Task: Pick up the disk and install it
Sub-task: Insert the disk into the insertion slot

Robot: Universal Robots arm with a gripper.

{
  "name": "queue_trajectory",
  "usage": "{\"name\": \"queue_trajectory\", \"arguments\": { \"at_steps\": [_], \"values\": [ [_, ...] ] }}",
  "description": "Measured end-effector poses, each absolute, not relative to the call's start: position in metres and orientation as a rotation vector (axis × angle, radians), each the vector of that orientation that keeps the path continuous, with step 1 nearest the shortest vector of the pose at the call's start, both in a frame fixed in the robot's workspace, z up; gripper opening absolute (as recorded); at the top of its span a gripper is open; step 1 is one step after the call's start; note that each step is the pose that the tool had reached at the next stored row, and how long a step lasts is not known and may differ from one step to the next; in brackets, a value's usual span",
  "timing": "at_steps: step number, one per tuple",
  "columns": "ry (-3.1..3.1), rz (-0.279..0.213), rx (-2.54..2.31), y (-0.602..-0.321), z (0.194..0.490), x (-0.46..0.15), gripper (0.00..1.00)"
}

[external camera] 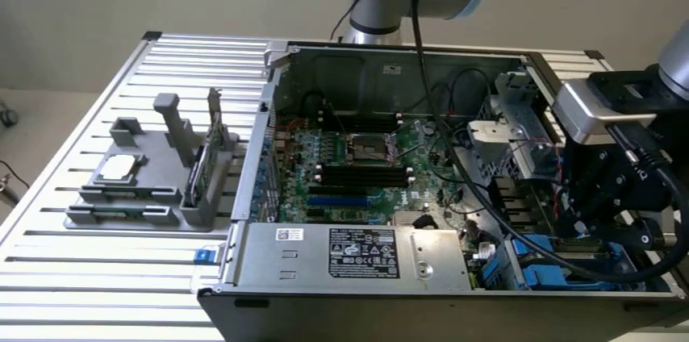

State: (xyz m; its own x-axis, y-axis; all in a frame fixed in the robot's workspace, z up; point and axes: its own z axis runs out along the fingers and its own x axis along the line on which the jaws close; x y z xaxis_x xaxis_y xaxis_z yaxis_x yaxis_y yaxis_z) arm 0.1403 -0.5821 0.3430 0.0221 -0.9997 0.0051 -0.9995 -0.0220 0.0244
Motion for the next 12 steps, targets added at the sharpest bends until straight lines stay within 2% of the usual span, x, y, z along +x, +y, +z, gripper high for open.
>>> {"name": "queue_trajectory", "arguments": {
  "at_steps": [12],
  "values": [
    [-2.174,-0.003,2.222,-0.582,0.328,0.143,0.11]
  ]
}}
